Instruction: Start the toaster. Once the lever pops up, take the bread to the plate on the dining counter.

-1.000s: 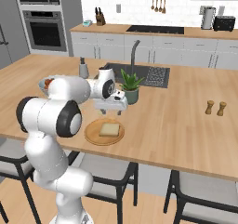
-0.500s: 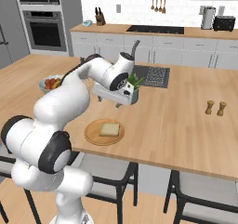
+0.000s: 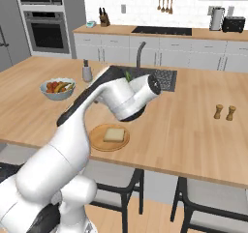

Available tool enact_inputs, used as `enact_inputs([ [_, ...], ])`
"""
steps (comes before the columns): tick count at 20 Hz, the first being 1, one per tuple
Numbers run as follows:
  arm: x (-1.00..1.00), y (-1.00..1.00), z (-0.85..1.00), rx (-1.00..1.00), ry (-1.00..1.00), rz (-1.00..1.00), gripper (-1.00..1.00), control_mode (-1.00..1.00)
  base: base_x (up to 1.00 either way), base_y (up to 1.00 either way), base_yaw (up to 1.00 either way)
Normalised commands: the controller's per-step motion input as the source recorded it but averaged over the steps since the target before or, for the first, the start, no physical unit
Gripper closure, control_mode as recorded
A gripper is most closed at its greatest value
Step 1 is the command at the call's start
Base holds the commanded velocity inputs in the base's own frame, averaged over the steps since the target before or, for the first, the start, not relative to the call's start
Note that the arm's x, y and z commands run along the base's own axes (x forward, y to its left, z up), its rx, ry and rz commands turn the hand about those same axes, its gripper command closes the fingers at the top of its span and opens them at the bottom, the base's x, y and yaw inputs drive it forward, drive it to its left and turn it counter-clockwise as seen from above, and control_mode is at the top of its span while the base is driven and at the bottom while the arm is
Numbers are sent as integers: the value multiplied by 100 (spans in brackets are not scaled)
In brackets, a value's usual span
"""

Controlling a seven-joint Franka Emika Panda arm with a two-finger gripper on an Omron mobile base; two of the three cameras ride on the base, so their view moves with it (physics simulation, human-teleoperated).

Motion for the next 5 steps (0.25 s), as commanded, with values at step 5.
enact_inputs([
  [5, -97, 63, 25, 24, -49, -6, -100, -100, 0, 0, 0],
])
